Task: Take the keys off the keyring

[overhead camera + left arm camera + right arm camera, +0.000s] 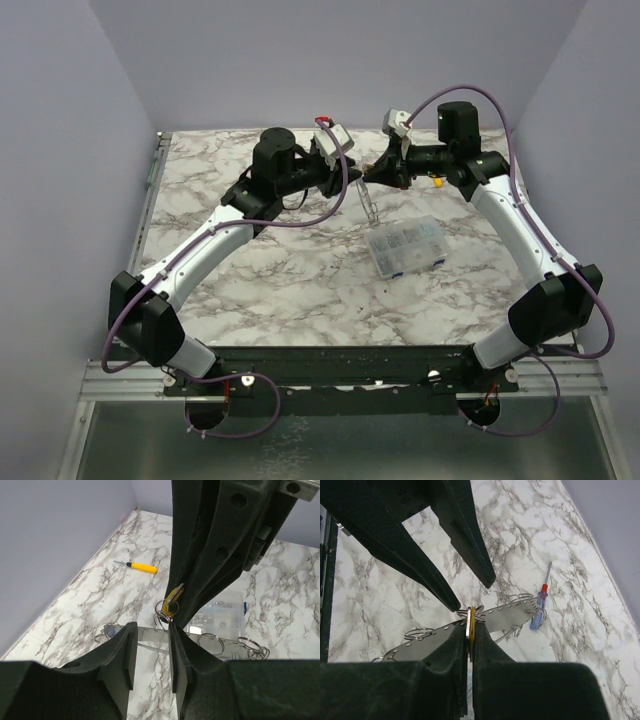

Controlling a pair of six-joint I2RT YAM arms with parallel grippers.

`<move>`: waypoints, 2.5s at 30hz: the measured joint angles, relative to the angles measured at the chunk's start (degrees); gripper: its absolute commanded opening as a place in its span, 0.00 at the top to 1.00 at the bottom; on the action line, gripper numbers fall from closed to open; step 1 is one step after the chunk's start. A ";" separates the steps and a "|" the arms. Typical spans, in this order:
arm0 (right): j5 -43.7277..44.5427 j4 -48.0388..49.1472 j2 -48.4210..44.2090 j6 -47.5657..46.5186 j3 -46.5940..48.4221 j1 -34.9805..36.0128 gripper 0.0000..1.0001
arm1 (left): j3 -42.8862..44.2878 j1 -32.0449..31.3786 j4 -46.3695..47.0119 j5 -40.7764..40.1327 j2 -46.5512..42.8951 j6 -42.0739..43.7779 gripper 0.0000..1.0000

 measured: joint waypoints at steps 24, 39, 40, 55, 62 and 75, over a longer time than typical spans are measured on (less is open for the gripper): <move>-0.68 -2.58 0.00 -1.75 0.02 -0.13 0.99 | 0.74 0.15 -0.07 4.74 1.90 -0.81 0.51; -1.77 -4.70 0.00 -6.58 0.02 -0.22 0.99 | 1.33 0.15 -0.24 3.37 3.58 -0.87 0.83; -1.84 -4.90 0.00 -6.84 0.02 -0.22 1.00 | 1.33 0.15 -0.26 3.34 3.58 -0.81 0.83; -2.93 -9.25 0.00 -10.62 1.36 -0.22 0.99 | 2.23 0.13 -2.51 6.40 3.82 4.74 0.73; -2.97 -11.58 0.02 -12.81 2.40 -0.22 0.99 | 3.85 -0.13 -3.98 7.41 4.85 6.32 0.84; -3.23 -11.23 0.59 -7.02 2.97 -2.12 0.99 | 2.19 -0.15 -2.03 6.47 4.22 4.09 1.00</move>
